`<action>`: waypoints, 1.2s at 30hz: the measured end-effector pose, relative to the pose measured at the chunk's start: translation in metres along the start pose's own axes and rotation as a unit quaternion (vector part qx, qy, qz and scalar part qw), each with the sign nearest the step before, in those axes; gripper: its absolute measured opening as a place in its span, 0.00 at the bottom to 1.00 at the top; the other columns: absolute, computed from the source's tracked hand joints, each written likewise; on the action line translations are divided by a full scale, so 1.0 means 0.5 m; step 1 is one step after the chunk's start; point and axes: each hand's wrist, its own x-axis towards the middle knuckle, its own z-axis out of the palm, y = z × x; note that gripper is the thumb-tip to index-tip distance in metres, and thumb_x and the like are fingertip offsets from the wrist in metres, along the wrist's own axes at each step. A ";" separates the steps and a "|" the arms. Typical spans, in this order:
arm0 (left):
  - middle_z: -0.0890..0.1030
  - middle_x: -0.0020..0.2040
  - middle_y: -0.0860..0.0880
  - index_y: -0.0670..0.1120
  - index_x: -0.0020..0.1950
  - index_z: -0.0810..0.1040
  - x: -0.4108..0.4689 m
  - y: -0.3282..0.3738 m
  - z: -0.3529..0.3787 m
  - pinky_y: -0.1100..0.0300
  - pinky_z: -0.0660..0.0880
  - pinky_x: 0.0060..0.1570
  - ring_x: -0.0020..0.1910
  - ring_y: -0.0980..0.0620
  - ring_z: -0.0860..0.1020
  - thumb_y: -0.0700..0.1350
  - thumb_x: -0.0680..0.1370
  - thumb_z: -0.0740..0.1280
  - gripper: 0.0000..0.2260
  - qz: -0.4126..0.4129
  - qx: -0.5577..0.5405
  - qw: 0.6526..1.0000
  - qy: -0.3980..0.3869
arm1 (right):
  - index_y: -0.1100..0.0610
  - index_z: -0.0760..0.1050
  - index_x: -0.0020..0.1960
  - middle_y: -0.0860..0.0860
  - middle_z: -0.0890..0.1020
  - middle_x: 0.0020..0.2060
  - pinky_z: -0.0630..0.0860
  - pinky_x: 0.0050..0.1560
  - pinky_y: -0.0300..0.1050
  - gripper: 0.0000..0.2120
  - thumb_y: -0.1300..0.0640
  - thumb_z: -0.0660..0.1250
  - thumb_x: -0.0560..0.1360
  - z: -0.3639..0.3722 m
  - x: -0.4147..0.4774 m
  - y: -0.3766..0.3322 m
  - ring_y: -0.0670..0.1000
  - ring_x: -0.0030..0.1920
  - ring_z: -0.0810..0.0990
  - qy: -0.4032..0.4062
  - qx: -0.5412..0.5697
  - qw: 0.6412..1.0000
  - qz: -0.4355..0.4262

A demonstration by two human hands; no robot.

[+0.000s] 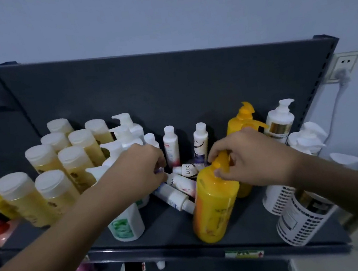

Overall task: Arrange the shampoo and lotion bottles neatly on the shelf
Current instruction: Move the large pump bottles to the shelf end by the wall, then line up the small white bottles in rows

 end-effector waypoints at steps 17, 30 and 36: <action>0.79 0.61 0.45 0.47 0.62 0.79 0.002 0.002 0.227 0.47 0.78 0.56 0.60 0.41 0.79 0.44 0.79 0.66 0.11 0.089 0.048 0.990 -0.101 | 0.46 0.86 0.49 0.43 0.81 0.32 0.79 0.38 0.41 0.09 0.49 0.77 0.69 -0.034 -0.107 0.105 0.41 0.34 0.80 0.042 -0.090 0.984 0.146; 0.72 0.74 0.39 0.44 0.73 0.71 0.043 0.013 0.342 0.46 0.66 0.71 0.73 0.39 0.67 0.39 0.78 0.69 0.23 0.304 0.250 0.916 -0.071 | 0.48 0.83 0.58 0.49 0.84 0.50 0.76 0.55 0.52 0.22 0.36 0.69 0.72 -0.013 0.018 -0.029 0.54 0.55 0.79 -0.002 -0.142 0.982 0.125; 0.83 0.48 0.45 0.46 0.48 0.83 -0.006 -0.004 0.270 0.54 0.78 0.45 0.47 0.45 0.81 0.40 0.56 0.79 0.21 0.262 0.196 0.944 -0.028 | 0.54 0.83 0.53 0.49 0.86 0.45 0.82 0.52 0.52 0.11 0.50 0.74 0.74 0.133 0.156 -0.020 0.51 0.50 0.83 -0.061 0.026 0.978 0.200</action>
